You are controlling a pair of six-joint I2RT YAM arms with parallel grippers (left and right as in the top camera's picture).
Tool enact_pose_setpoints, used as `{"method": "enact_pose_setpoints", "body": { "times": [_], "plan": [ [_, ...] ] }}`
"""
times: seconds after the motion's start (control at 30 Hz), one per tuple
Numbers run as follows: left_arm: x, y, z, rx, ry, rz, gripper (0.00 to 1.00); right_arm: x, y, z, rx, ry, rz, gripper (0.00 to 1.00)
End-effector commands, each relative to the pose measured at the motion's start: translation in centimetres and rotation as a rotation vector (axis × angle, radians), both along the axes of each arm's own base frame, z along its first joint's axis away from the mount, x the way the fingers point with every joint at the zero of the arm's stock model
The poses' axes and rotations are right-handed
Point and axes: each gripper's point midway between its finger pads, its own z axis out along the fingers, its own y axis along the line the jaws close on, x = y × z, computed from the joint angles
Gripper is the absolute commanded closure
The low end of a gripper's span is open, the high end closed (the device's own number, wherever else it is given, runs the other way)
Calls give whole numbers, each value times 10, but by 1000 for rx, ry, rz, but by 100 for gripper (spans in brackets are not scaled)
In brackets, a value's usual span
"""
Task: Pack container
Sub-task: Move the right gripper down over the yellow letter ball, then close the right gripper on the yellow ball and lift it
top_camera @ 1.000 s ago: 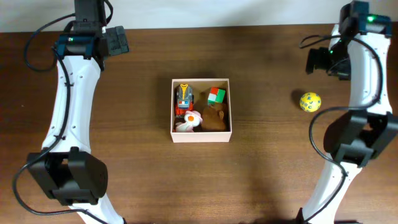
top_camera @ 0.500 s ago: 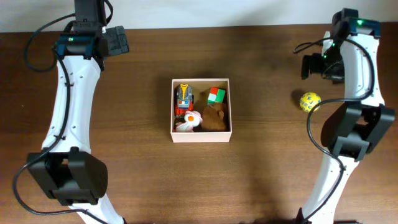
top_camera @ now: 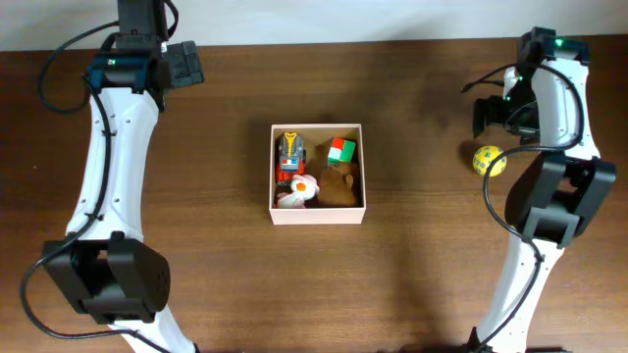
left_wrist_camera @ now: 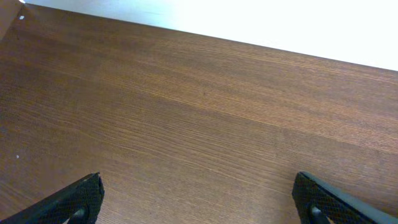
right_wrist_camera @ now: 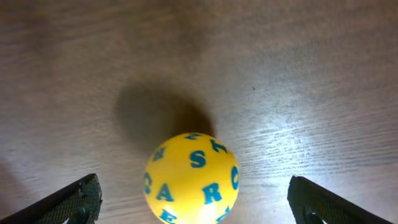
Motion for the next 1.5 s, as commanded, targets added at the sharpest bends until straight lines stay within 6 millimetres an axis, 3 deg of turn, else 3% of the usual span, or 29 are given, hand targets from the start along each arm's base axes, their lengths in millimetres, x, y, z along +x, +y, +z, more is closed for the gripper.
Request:
{"method": "enact_pose_setpoints", "body": {
  "times": [0.0, 0.43, 0.73, 0.8, 0.97, 1.07, 1.27, 1.47],
  "plan": [
    [0, 2, 5, 0, -12, 16, 1, -13, -7, -17, 24, 58, -15, 1],
    [0, 2, 5, 0, -12, 16, 1, -37, 16, -63, 150, 136, -31, 1],
    [0, 2, 5, 0, -12, 16, 1, -32, 14, -72, 142, 110, -30, 0],
    [0, 2, 5, 0, -12, 16, 1, -32, 14, -72, 142, 111, -30, 7],
    [0, 2, 5, 0, -12, 16, 1, -33, 14, -71, 144, 115, -30, 37],
    [0, 2, 5, 0, -12, 16, 1, -34, 15, -71, 145, 120, -31, 40],
    [0, 2, 5, 0, -12, 16, 1, -33, 14, -68, 143, 116, -30, 57],
    [0, 2, 5, 0, -12, 16, 1, -11, 9, -36, 123, 39, -24, 58]
  ]
}}
